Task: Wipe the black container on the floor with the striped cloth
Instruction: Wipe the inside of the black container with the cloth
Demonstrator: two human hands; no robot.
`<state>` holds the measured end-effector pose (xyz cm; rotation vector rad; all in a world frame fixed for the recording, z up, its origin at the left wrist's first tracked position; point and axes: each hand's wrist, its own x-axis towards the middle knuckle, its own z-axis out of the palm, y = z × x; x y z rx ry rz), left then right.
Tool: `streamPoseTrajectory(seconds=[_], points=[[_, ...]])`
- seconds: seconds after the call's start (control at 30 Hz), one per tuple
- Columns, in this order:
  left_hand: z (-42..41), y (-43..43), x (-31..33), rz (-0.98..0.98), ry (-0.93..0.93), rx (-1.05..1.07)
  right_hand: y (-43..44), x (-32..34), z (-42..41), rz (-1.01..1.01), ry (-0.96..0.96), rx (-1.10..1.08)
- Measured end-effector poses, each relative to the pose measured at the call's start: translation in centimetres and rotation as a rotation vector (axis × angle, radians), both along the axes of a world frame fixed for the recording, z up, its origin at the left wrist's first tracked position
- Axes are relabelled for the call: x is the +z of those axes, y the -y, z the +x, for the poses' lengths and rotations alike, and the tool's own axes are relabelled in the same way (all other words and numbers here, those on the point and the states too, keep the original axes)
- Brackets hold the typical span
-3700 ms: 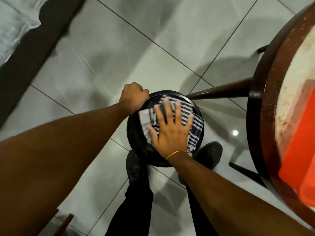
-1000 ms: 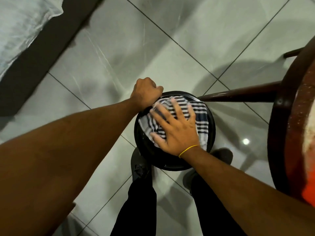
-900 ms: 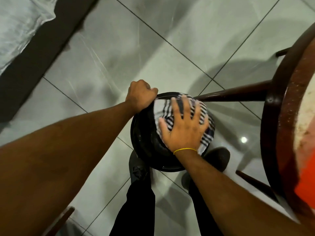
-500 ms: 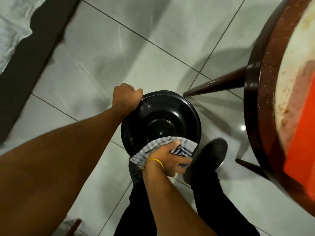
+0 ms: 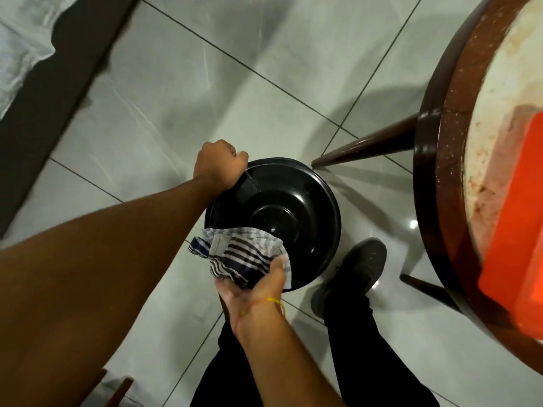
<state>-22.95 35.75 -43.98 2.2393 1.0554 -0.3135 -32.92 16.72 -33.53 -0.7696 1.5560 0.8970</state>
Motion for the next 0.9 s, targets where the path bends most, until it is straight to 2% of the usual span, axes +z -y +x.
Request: streamPoseTrajectory(seconds=[0.03, 0.07, 0.1, 0.13, 0.2, 0.23, 0.27, 0.37, 0.43, 0.5, 0.57, 0.7, 0.77, 0.83, 0.9], points=[[-0.1, 0.0, 0.0, -0.005, -0.001, 0.008, 1.1, 0.3, -0.1, -0.069, 0.011, 0.163], [-0.1, 0.0, 0.0, -0.008, -0.002, 0.013, 2.4, 0.9, -0.2, -0.191, 0.070, 0.459], [-0.1, 0.0, 0.0, -0.009, -0.004, 0.017, 3.9, 1.6, -0.5, -0.401, 0.201, 0.803], [-0.1, 0.0, 0.0, -0.011, -0.008, 0.021, 5.2, 2.1, -0.9, -0.576, 0.426, 1.133], [-0.1, 0.0, 0.0, -0.012, -0.012, 0.021, 6.1, 2.2, -1.5, -0.713, 1.096, 1.463], [-0.1, 0.1, 0.0, -0.014, -0.014, 0.019, 5.7, 1.7, -2.0, -0.649, 1.313, 1.585], [-0.1, 0.1, 0.0, -0.015, -0.015, 0.015, 5.1, 0.9, -2.4, -0.580, 1.450, 1.740], [-0.1, 0.0, 0.0, -0.021, -0.004, -0.020, 4.4, -3.1, -2.6, -0.408, 1.574, 2.278], [0.0, -0.2, -0.2, -0.009, 0.006, -0.058, 4.6, -5.8, -1.3, -0.299, 1.654, 2.480], [0.3, -0.4, -0.2, 0.006, 0.000, -0.096, 4.9, -7.5, 0.5, -0.328, 1.777, 2.445], [0.0, -0.3, -0.4, 0.008, -0.015, -0.119, 5.0, -8.3, 1.9, -0.466, 1.781, 2.313], [-0.4, -0.2, -0.3, -0.014, -0.006, -0.087, 4.1, -8.0, 4.1, -0.939, 1.405, 2.022], [-0.5, 0.0, -0.3, -0.023, -0.004, -0.052, 3.0, -7.7, 4.4, -1.092, 1.181, 1.814], [-0.5, 0.1, -0.3, -0.037, -0.001, -0.028, 1.5, -7.5, 4.7, -1.189, 0.998, 1.585], [-0.5, 0.1, -0.2, -0.037, -0.006, -0.022, 0.1, -7.4, 5.4, -1.209, 0.893, 1.454]])
